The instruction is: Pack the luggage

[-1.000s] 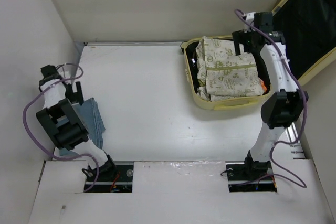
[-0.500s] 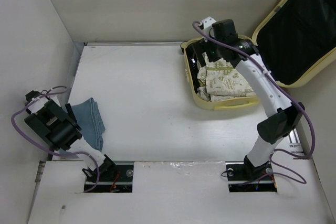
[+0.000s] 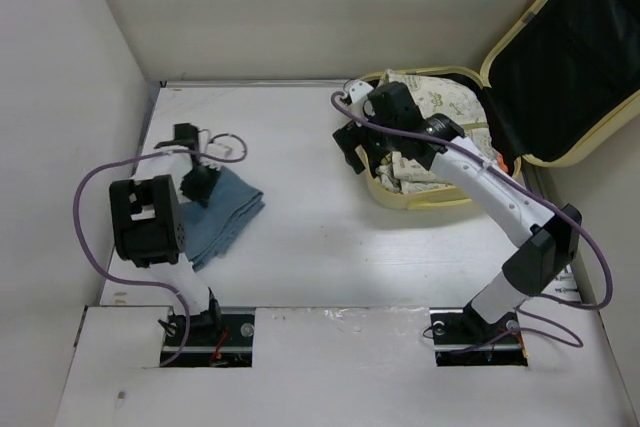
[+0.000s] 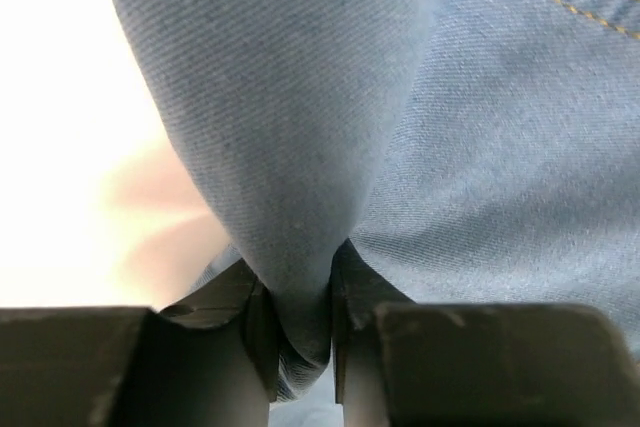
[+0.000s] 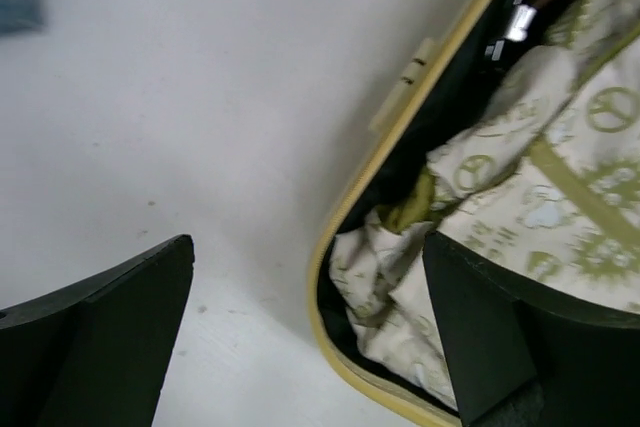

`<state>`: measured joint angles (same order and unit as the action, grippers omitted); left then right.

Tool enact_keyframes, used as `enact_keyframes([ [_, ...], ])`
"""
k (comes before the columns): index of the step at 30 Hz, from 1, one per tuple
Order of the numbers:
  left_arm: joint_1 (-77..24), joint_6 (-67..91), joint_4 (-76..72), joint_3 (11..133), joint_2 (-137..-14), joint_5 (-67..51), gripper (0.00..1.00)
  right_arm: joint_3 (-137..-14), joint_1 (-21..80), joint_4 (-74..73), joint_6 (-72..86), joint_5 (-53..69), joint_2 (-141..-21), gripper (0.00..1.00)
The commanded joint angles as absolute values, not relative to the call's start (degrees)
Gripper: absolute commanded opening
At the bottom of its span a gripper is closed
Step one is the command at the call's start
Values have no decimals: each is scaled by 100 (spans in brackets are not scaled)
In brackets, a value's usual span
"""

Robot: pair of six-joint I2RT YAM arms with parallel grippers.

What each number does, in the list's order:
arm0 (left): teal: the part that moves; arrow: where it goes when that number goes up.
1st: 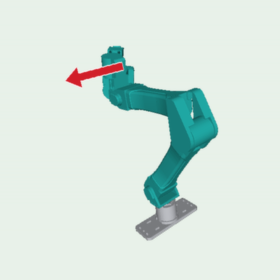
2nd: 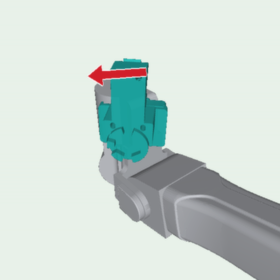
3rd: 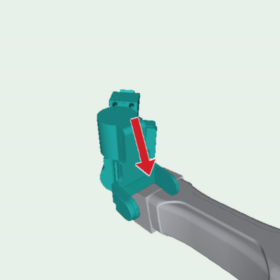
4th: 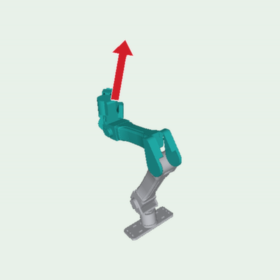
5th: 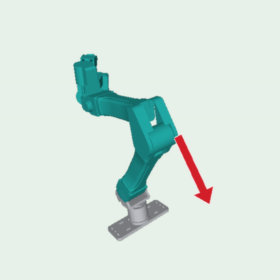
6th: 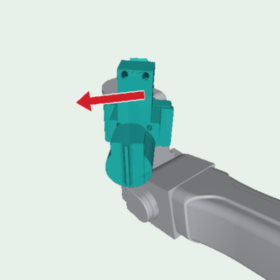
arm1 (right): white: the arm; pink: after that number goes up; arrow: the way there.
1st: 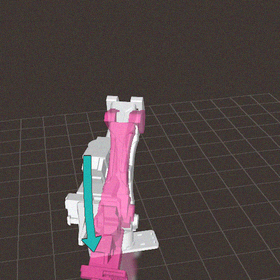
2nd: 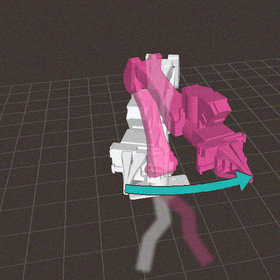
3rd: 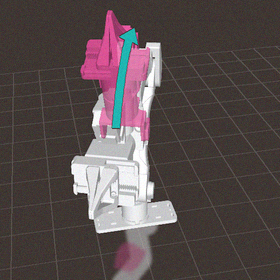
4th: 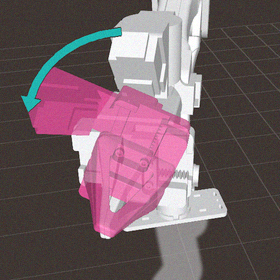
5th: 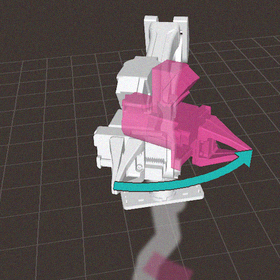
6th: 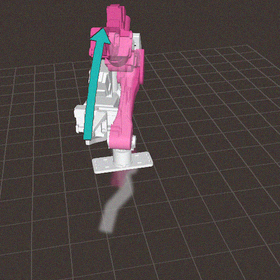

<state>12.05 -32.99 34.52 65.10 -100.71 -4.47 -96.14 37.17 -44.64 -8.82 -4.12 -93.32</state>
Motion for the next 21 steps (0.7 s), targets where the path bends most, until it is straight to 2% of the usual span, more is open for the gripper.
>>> enact_keyframes([
  [1,-59,-3173,3331,6486,-10248,-1310,0,-8774,3779,-3298,-327,552,-8947,100],
  [4,-762,-3120,3278,6636,-10353,-1520,0,-8219,3937,-2367,279,1010,-8877,100],
  [5,-869,-3068,3278,6740,-10354,-1573,3,-8044,3990,-2182,403,1080,-9007,100],
  [9,-1011,-2945,3419,7074,-10354,-1740,29,-8042,4096,-1618,887,1520,-9666,100],
  [10,-1011,-2944,3471,7197,-10275,-1740,44,-8042,4096,-1417,966,1686,-9825,100],
  [13,-880,-2830,3612,7391,-9924,-1740,76,-8375,4096,-1222,1178,2002,-10545,100],
  [14,-809,-2830,3673,7557,-9714,-1853,100,-8480,4096,-1169,1178,2004,-10730,100],
  [21,-98,-2488,4130,7928,-9185,-1354,100,-9851,4157,-1107,950,2065,-12400,100],
])
